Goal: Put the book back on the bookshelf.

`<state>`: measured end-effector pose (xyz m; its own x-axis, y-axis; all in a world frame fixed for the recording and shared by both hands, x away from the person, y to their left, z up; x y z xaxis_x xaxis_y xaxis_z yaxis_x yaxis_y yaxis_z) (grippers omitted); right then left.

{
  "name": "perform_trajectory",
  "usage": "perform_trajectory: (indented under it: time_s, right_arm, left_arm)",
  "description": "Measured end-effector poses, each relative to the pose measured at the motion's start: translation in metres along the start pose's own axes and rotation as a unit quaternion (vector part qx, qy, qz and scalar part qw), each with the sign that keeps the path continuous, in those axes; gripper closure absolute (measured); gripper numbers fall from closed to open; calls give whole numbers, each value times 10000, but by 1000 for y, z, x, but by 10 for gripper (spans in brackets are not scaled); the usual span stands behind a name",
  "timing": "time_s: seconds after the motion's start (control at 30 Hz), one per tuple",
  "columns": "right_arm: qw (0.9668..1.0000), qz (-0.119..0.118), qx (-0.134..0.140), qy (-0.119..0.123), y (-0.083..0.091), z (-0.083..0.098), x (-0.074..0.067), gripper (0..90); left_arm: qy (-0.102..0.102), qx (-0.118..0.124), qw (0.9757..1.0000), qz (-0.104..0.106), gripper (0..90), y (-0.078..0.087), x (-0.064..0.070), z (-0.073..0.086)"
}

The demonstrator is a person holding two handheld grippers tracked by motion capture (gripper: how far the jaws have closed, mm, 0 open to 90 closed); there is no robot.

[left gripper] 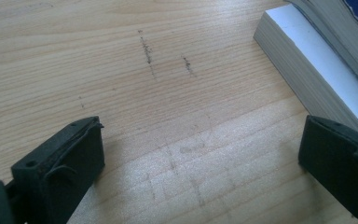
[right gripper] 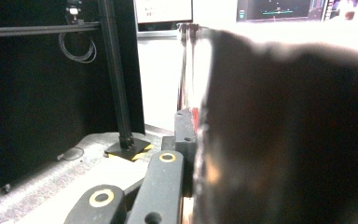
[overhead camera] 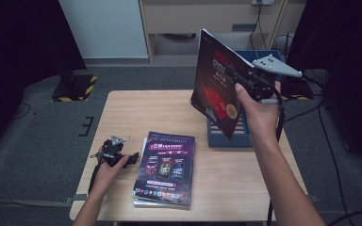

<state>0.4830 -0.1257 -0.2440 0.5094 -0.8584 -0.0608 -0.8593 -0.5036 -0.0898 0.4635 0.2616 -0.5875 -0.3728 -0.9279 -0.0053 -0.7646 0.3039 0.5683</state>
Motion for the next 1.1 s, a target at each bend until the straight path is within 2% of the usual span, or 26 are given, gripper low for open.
perform_trajectory:
  time_s: [0.7,0.93,1.1]
  right_arm:
    - [9980,544,-230,219,17,7,38,867]
    - [9956,833,-324,272,12,14,52,867]
    - [9937,1045,-360,201,2,20,61,867]
  left_arm:
    - [-26,-1,10000,31,0,0,3,0]
    - [-42,1,10000,55,0,-1,5,0]
    - [-45,-8,10000,60,0,-1,5,0]
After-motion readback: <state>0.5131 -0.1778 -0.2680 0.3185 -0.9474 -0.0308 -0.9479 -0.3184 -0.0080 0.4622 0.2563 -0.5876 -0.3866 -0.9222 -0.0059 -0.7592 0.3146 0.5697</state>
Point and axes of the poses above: each handheld gripper's, and its own axes: y roughly backward along the jaws, z roughly out of its underside, x roughly to its right, the point moved 7 cm from there along -y, roughly forward along the jaws, and after that the axes turned 11 degrees about x, right-handed, at the moved point
